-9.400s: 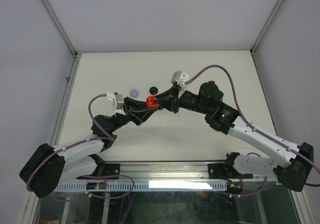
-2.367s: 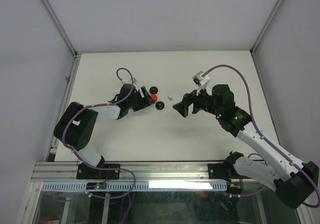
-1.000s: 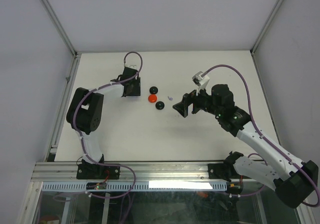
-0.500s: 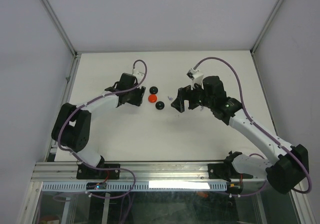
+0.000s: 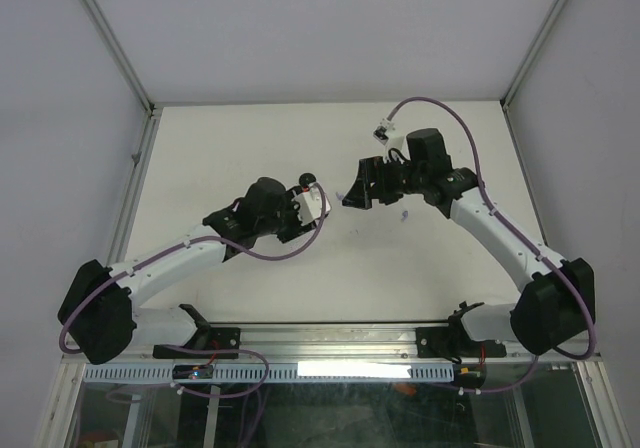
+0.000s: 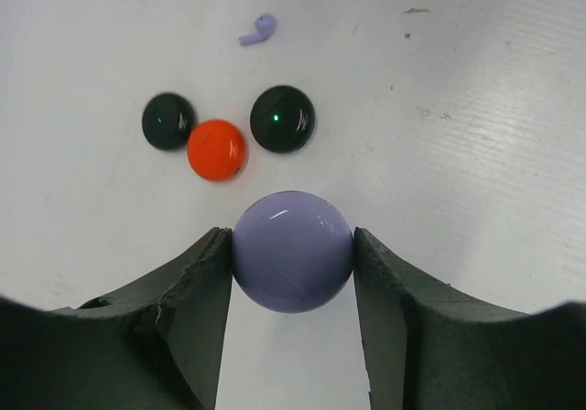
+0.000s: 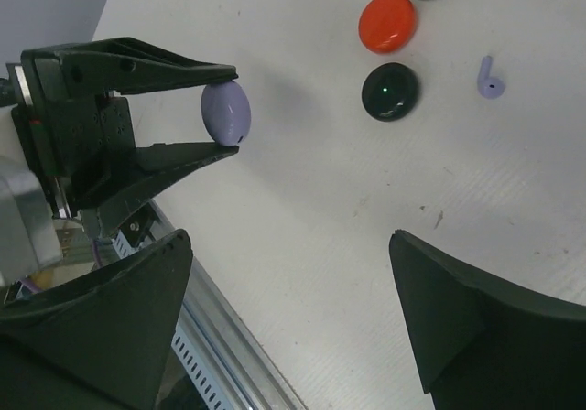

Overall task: Insert the wireless bluetooth earbuds into the charging case
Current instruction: Pick up the charging case at the center of the board.

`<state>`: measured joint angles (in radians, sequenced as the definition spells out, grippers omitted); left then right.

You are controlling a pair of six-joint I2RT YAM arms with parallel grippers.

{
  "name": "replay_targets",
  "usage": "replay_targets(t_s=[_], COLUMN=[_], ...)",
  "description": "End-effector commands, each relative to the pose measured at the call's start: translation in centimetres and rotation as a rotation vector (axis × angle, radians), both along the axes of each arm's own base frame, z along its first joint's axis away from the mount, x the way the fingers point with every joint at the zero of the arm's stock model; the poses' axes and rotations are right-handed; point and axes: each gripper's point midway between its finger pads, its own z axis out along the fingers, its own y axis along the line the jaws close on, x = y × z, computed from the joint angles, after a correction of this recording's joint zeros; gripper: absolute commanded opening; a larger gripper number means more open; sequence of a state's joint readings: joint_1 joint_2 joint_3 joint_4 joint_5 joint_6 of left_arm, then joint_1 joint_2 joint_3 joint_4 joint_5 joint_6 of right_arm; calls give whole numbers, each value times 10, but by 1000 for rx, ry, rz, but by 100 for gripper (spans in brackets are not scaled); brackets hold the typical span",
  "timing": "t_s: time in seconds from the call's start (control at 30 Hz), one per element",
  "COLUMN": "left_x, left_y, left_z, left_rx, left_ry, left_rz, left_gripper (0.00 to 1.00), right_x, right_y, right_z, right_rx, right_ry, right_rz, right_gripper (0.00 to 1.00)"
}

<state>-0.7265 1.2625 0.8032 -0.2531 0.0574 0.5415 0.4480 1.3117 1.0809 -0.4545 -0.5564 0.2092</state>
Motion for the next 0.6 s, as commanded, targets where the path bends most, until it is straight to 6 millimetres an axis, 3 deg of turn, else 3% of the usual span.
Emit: replay_targets(t_s=[0.0,0.23,0.57], left_x=[-3,-26,-35], left_y=[-27,-56,-74], left_z=[43,68,86], left_rx=[-3,16,13], left_ry=[-237,-412,-514], left_rz=[-211,-399,-491], left_gripper=[41,42,43], right_x=[-3,-8,-31], right_y=[17,30,50], right_z=[24,19,12], right_rx=[92,146,227], right_ry=[12,30,65], right_rz=[89,177,313], right_gripper=[91,90,82])
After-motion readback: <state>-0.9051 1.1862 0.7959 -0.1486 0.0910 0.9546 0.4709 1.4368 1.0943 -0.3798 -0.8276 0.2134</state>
